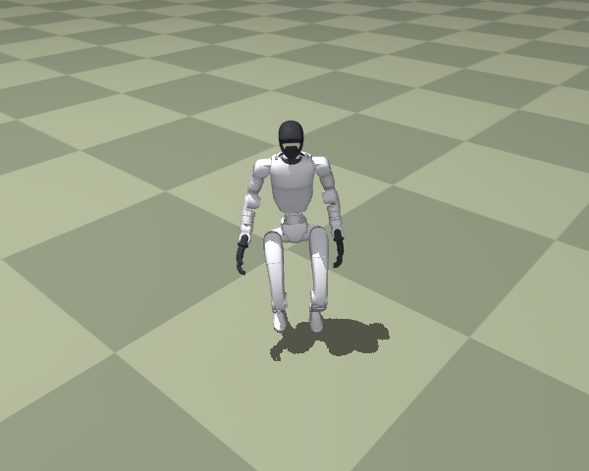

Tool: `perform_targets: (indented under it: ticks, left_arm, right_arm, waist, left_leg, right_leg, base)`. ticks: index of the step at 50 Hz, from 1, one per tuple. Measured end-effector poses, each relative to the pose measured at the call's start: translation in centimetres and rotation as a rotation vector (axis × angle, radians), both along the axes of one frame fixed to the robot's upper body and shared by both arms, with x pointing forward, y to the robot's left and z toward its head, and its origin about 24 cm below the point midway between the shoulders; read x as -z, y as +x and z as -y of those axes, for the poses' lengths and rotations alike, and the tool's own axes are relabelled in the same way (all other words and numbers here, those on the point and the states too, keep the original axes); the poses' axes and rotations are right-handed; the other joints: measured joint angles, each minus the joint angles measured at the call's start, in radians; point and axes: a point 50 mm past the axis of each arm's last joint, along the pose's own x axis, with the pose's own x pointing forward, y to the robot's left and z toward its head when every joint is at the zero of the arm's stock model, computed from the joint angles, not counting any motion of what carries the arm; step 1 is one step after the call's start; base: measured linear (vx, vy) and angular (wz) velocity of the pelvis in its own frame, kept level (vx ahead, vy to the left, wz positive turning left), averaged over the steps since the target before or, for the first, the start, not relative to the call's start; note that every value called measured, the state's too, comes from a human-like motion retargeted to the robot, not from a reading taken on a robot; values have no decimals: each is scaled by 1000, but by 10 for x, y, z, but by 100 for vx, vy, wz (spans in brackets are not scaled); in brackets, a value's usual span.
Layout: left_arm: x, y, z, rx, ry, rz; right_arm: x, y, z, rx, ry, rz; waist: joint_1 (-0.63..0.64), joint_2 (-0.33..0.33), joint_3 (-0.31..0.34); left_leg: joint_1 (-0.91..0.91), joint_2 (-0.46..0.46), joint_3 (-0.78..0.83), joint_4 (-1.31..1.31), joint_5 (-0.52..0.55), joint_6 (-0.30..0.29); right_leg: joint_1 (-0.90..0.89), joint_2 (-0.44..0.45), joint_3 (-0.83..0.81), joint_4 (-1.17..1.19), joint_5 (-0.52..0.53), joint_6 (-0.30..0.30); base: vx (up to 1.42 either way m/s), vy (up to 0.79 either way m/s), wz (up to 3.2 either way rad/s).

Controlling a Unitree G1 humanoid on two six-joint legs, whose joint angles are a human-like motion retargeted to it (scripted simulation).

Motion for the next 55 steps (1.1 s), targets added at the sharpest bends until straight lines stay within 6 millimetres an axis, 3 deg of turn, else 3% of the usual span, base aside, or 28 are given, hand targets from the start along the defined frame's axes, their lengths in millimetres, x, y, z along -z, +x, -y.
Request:
perform_targets:
  ticks: [2,4,8,12,20,22,27,31,35,40,45,50,55]
  left_arm:
    - [-6,11,3,2,-26,49]
    - [-12,15,2,4,-51,95]
    - [-26,15,-9,-2,-67,185]
    - [-38,13,-22,-37,-41,253]
    - [-29,0,-36,-127,-4,192]
    - [-22,-9,-35,-153,1,148]
    - [-2,-21,-23,-163,8,24]
    - [12,-29,-6,-99,6,-90]
    - [22,-42,7,-22,-18,-190]
    - [26,-59,8,9,-83,-243]
    - [18,-60,0,-9,-150,-171]
    - [1,-34,-5,-6,-143,-12]
    - [-14,-1,0,41,-113,121]
  right_arm:
    - [-12,15,-1,-28,15,61]
    - [-22,22,1,-51,26,118]
    - [-39,24,9,-74,24,201]
    - [-49,22,20,-49,-13,250]
    - [-50,21,46,79,-81,227]
    - [-46,18,51,114,-94,193]
    - [-35,16,58,165,-133,110]
    - [-24,10,57,167,-142,28]
    - [-6,-5,47,114,-95,-79]
    - [22,-38,24,10,45,-225]
    - [34,-65,13,-61,142,-306]
    - [34,-70,17,-56,135,-308]
    - [32,-66,25,-5,111,-307]
  waist:
    - [13,10,-6]
    - [25,15,-31]
    - [34,18,-84]
    - [35,23,-110]
    - [24,35,-114]
    - [21,32,-97]
    - [19,23,-31]
    - [21,15,5]
    - [17,-6,-9]
    - [26,-38,-65]
    - [36,-34,-113]
    - [22,-1,-131]
    - [-5,56,-159]
  left_leg:
    - [48,5,-12,-32,35,-17]
    - [102,7,-24,-98,142,-57]
    - [164,25,-38,-225,404,-145]
    - [149,45,-45,-255,527,-187]
    - [11,23,-76,-270,485,-178]
    - [-41,10,-71,-202,363,-139]
    - [-211,16,-42,20,88,-51]
    - [-322,43,-25,180,55,-31]
    - [-309,72,-12,218,51,-4]
    - [-76,67,-12,70,87,6]
    - [175,82,20,-136,297,-46]
    - [308,90,65,-276,377,-81]
    - [373,85,87,-480,341,-104]
  right_leg:
    - [47,19,12,-48,57,24]
    - [92,22,25,-122,173,64]
    - [133,17,42,-249,490,159]
    - [96,18,50,-282,654,222]
    - [-72,48,75,-288,636,239]
    - [-126,51,81,-218,515,215]
    - [-282,26,28,-6,172,75]
    - [-374,3,-14,136,61,-12]
    - [-352,8,-24,158,29,-45]
    - [-149,39,0,13,126,8]
    - [21,22,-20,-132,452,97]
    - [0,5,-61,-209,570,140]
    - [-155,30,-88,-438,657,226]
  base:
    - [40,5,-18]
    - [39,4,-28]
    - [34,3,-32]
    - [25,2,-29]
    - [8,2,-14]
    - [-4,6,-5]
    - [-6,1,-15]
    - [3,-3,-26]
    - [21,-3,-31]
    - [43,-3,-60]
    - [54,-3,-78]
    - [54,-1,-80]
    - [57,-1,-95]
